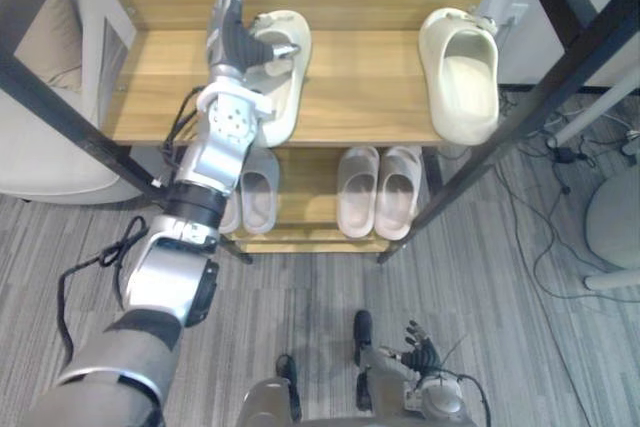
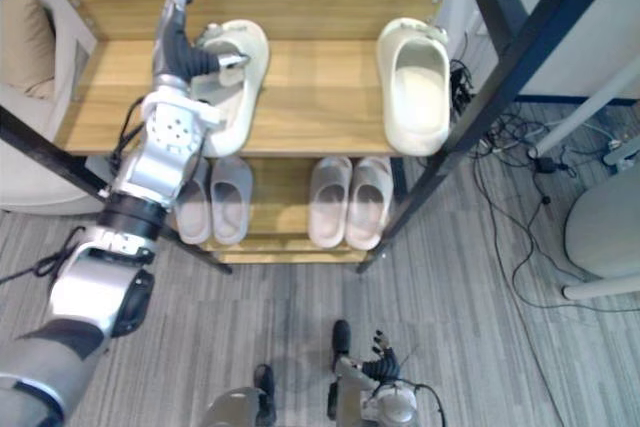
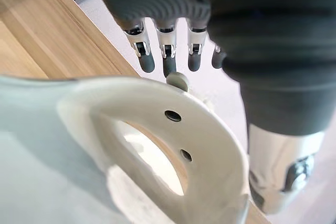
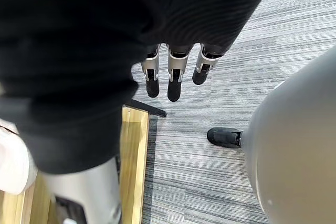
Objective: Organize the slippers on the shoe rack
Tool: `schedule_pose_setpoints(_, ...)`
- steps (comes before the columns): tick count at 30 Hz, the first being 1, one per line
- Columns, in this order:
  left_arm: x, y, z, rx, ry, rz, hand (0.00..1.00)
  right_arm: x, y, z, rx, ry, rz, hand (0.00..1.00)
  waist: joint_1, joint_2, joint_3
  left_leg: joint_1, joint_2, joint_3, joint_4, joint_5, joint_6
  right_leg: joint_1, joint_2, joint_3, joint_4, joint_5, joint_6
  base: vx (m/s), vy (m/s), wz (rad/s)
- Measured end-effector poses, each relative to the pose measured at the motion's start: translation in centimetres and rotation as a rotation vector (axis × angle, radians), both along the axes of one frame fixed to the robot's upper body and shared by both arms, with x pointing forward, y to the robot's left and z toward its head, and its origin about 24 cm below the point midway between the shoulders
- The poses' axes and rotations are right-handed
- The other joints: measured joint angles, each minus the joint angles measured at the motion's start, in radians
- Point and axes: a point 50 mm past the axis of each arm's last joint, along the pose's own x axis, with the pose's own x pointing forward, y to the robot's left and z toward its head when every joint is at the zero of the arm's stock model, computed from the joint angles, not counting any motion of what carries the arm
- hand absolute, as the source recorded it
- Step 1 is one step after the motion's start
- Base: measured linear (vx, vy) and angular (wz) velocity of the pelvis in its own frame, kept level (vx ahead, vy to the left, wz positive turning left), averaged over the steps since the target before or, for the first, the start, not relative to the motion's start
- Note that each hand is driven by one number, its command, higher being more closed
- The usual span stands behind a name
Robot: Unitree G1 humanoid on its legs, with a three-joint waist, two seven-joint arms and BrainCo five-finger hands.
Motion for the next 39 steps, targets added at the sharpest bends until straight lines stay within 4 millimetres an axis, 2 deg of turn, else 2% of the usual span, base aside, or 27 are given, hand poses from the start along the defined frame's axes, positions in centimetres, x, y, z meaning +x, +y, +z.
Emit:
schedule_pose_setpoints(14, -0.8, 0.3, -0.9, -0.102, -0.032, -0.023, 0.00, 0.0, 0.2, 0.0, 0.001, -0.001, 0.011, 0.00, -0.007, 0.003, -0.001, 0.005, 0.001, -0.026, -0.004, 0.000, 0.000, 0.020, 0.000, -0.024, 0.000, -0.001, 0.001, 0.02, 0.024, 0.05)
schedule_pose_setpoints(33, -0.3, -0.7, -0.5, 0.141, -0.010, 0.018, 0.00, -0.1, 0.2, 0.0, 0.003, 0.002, 0.015, 0.00, -0.006, 0.008, -0.008, 0.003, 0.000, -0.028, -0.013, 0.005, -0.002, 0.018, -0.001, -0.026, 0.000, -0.001, 0.000, 0.00, 0.000, 0.00)
schedule_pose_setpoints(34, -0.3, -0.8, -0.5, 0.147, -0.010, 0.017, 1.00, -0.1, 0.2, 0.0, 0.004, 0.002, 0.015, 0.00, -0.006, 0.008, -0.009, 0.003, 0.000, -0.028, -0.014, 0.006, -0.002, 0.017, -0.001, -0.026, 0.000, -0.001, 0.000, 0.00, 0.000, 0.00)
schedule_pose_setpoints(39, -0.1, -1.8, 0.0, 0.222, -0.015, 0.006, 1.00, -0.2, 0.2, -0.1, 0.010, 0.006, 0.018, 0.00, 0.001, 0.008, -0.014, 0.000, -0.002, -0.028, -0.016, 0.008, -0.003, 0.007, -0.002, -0.026, 0.000, -0.001, 0.000, 0.00, 0.000, 0.00)
